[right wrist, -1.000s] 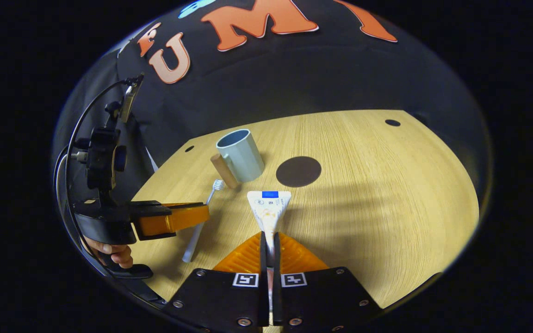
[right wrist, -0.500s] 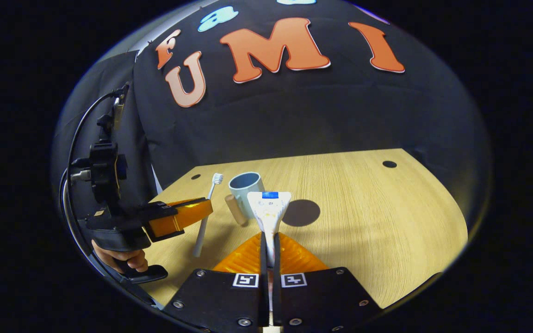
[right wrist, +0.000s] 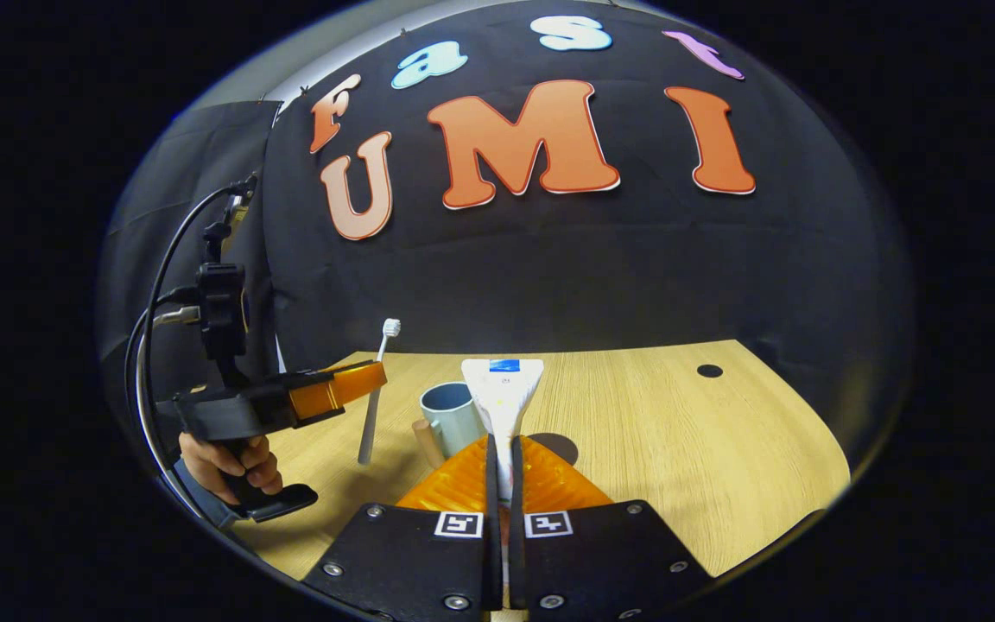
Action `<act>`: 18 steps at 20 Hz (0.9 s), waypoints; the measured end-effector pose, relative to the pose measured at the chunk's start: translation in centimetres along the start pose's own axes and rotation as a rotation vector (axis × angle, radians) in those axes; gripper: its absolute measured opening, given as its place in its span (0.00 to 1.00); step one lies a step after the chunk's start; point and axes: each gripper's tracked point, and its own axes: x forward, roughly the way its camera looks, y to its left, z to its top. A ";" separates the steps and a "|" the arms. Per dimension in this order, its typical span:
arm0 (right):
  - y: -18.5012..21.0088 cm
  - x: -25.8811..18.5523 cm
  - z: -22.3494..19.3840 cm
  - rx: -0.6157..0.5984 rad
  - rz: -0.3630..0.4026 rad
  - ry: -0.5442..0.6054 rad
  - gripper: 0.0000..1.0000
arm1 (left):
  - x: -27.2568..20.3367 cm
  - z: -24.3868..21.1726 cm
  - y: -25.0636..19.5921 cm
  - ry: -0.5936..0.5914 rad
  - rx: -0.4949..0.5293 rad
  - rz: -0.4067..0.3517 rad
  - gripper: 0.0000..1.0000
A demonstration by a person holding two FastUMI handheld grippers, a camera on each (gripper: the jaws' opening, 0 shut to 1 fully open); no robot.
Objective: Put the toothbrush and toothpaste on the desktop into the cup, then pick up the cup and place it on the coaster on the desktop.
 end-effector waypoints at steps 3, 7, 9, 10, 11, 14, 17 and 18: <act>0.1 0.3 1.4 -0.008 0.003 -0.036 0.03 | 3.3 1.4 -1.0 -0.051 -0.001 0.003 0.05; -0.1 -0.2 3.2 -0.048 -0.008 -0.098 0.03 | 6.6 2.3 -1.7 -0.088 -0.039 -0.012 0.05; 0.0 0.6 4.8 -0.062 -0.012 -0.130 0.03 | 8.0 3.0 -1.6 -0.106 -0.044 -0.013 0.05; -0.1 0.7 5.2 -0.069 -0.016 -0.144 0.03 | 8.6 3.4 -1.9 -0.119 -0.045 -0.012 0.05; -0.2 0.6 5.5 -0.075 -0.021 -0.158 0.03 | 9.2 4.0 -2.1 -0.131 -0.044 -0.018 0.05; -0.6 0.6 6.3 -0.090 -0.035 -0.188 0.03 | 10.8 4.4 -3.0 -0.157 -0.041 -0.027 0.05; -0.8 0.8 6.7 -0.089 -0.035 -0.205 0.03 | 12.6 3.6 -4.1 -0.160 -0.039 -0.044 0.05; -0.9 1.0 6.8 -0.091 -0.037 -0.208 0.03 | 13.1 2.9 -4.6 -0.150 -0.045 -0.054 0.05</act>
